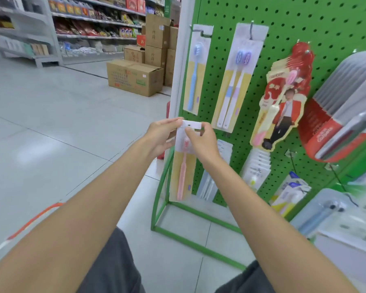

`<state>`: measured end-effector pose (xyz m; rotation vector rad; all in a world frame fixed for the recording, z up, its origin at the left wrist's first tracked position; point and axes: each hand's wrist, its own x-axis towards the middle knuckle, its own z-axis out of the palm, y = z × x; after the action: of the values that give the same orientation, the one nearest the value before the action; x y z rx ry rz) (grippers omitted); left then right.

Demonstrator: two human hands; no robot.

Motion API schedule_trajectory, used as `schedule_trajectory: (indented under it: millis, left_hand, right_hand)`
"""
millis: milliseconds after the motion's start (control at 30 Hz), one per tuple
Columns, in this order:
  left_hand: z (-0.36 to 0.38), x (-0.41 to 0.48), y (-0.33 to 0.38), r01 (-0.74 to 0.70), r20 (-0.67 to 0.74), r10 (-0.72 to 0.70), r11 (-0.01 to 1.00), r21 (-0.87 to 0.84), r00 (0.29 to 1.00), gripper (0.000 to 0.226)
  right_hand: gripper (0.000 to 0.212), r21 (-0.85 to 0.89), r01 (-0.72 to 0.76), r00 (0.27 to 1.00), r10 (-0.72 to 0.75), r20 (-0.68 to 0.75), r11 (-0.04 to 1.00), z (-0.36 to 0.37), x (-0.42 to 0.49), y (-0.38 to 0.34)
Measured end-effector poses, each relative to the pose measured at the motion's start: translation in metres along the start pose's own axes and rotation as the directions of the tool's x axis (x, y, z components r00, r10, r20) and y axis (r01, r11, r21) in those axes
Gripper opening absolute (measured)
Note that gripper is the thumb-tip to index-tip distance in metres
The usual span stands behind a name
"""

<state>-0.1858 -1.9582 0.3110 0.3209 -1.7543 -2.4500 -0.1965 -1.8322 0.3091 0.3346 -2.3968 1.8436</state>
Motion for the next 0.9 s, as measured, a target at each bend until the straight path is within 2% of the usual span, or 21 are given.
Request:
schedule_trajectory:
  millis: [167, 267, 333, 433, 567, 767, 900]
  left_hand:
    - [0.010, 0.001, -0.041, 0.097, 0.152, -0.100, 0.995, 0.022, 0.983, 0.013]
    - [0.020, 0.002, -0.049, 0.106, 0.187, -0.122, 0.990, 0.093, 0.975, 0.018]
    - [0.025, 0.003, -0.054, 0.122, 0.189, -0.143, 0.985, 0.119, 0.972, 0.023]
    - [0.029, 0.002, -0.063, 0.143, 0.154, -0.164, 0.980, 0.139, 0.974, 0.017]
    - [0.032, -0.002, -0.072, 0.208, 0.057, -0.212, 0.976, 0.059, 0.976, 0.008]
    - [0.035, -0.010, -0.080, 0.258, -0.024, -0.257, 0.965, 0.041, 0.966, 0.008]
    - [0.035, -0.010, -0.073, 0.224, -0.079, -0.233, 0.968, -0.109, 0.969, 0.008]
  right_hand:
    - [0.015, 0.045, -0.056, 0.996, 0.059, -0.070, 0.997, -0.016, -0.017, 0.037]
    - [0.006, 0.059, -0.127, 0.988, 0.131, -0.079, 0.990, -0.030, -0.017, 0.048]
    - [0.008, 0.080, -0.178, 0.982, 0.182, -0.047, 0.981, -0.038, -0.017, 0.054]
    - [0.015, 0.142, -0.235, 0.972, 0.235, 0.017, 0.962, -0.048, -0.021, 0.064]
    - [0.018, 0.301, -0.338, 0.940, 0.303, 0.157, 0.892, -0.056, -0.035, 0.078]
    - [0.021, 0.346, -0.401, 0.910, 0.323, 0.261, 0.848, -0.062, -0.048, 0.094]
    - [0.018, 0.191, -0.469, 0.847, 0.378, 0.373, 0.862, -0.061, -0.058, 0.105]
